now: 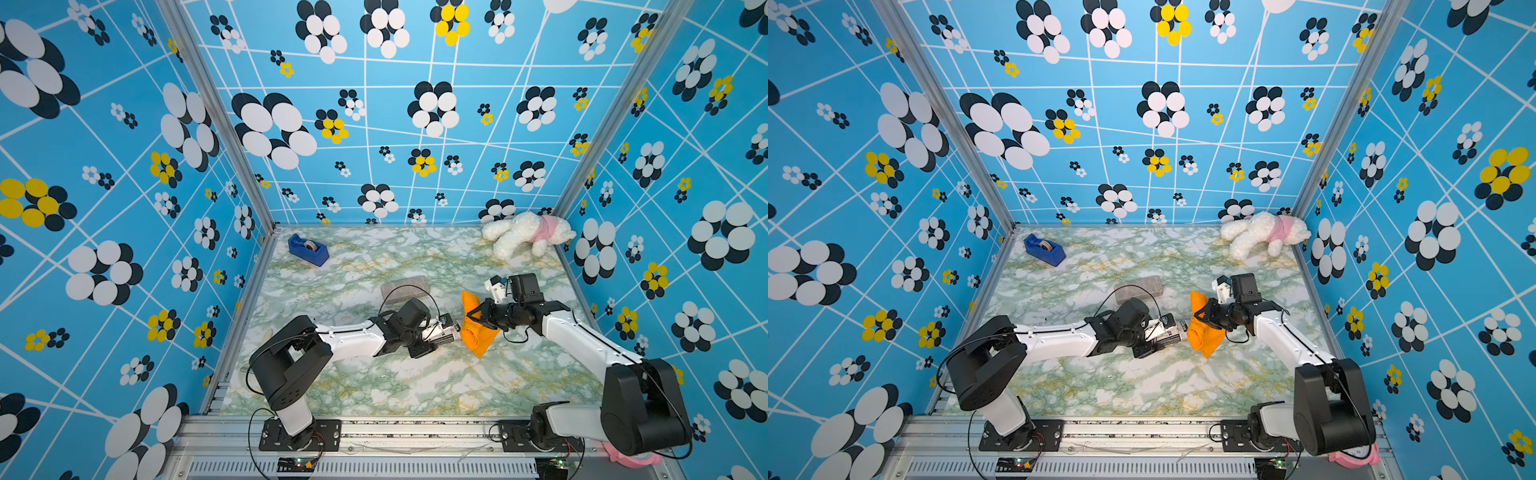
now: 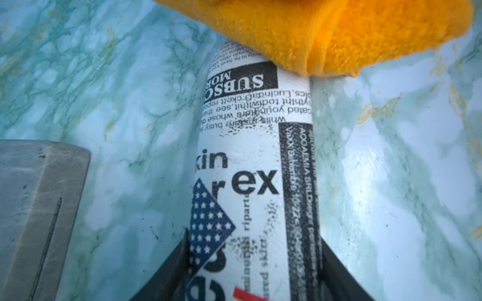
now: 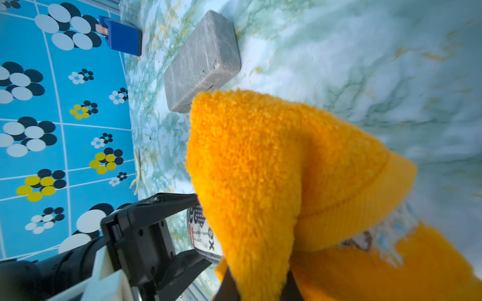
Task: Wipe the eyeglass case
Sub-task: Wipe the dirt from the eyeglass case.
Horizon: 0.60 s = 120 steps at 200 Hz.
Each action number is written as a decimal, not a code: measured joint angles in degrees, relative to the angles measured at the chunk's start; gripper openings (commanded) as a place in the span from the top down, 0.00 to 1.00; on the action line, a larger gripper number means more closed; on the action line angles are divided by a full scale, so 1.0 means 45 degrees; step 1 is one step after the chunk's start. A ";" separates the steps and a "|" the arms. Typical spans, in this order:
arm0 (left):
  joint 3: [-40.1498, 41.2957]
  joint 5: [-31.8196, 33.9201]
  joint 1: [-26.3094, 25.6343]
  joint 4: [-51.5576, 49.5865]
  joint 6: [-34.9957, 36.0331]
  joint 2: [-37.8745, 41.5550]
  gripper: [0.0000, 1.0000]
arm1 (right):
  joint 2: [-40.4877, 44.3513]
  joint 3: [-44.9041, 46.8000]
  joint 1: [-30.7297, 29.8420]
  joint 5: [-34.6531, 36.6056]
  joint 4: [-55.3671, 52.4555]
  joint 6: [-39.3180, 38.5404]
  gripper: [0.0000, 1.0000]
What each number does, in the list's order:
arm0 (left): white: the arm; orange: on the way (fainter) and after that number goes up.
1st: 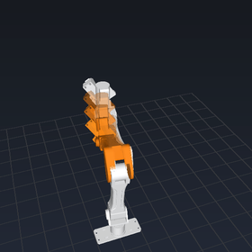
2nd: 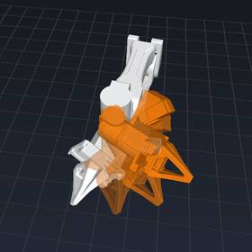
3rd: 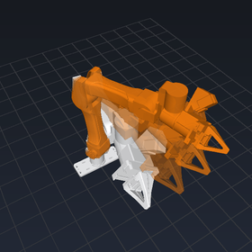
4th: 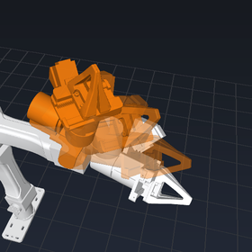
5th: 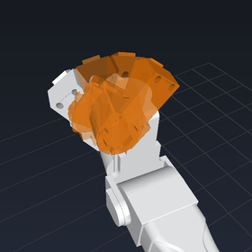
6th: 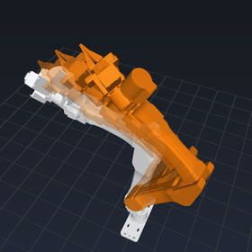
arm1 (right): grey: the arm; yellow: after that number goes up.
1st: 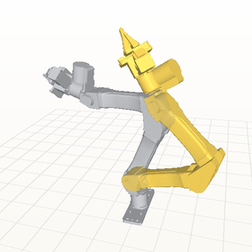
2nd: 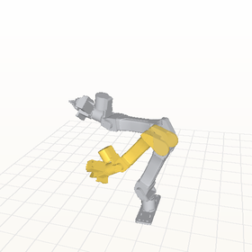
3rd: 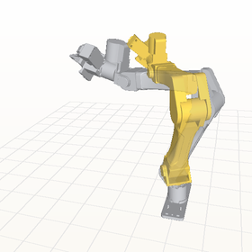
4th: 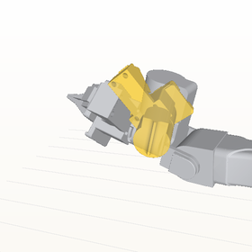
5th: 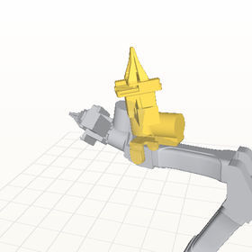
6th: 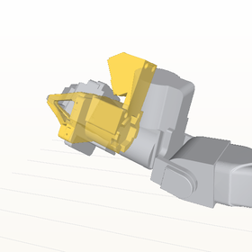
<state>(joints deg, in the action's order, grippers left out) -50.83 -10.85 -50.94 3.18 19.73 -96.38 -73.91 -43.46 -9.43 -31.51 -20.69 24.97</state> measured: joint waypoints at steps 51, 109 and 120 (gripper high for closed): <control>-0.1093 -0.2467 0.0758 -0.2341 -0.1899 0.0398 0.75 | 0.4901 0.0005 -0.0525 0.0724 -0.1185 -0.0423 1.00; -0.2846 -0.5241 0.1409 -0.3750 -0.4352 0.0612 0.76 | 0.6382 0.0996 -0.5523 0.2365 -0.0976 0.0233 1.00; -0.2846 -0.5697 0.1481 -0.3764 -0.4789 0.0719 0.75 | 0.6135 0.1039 -0.6067 0.2681 -0.0797 0.0306 1.00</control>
<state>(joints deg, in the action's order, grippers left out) -63.64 -36.49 -44.27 -13.76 -1.83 -93.14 -46.30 -38.79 -36.73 -19.44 -24.27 26.35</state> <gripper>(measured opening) 0.610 0.116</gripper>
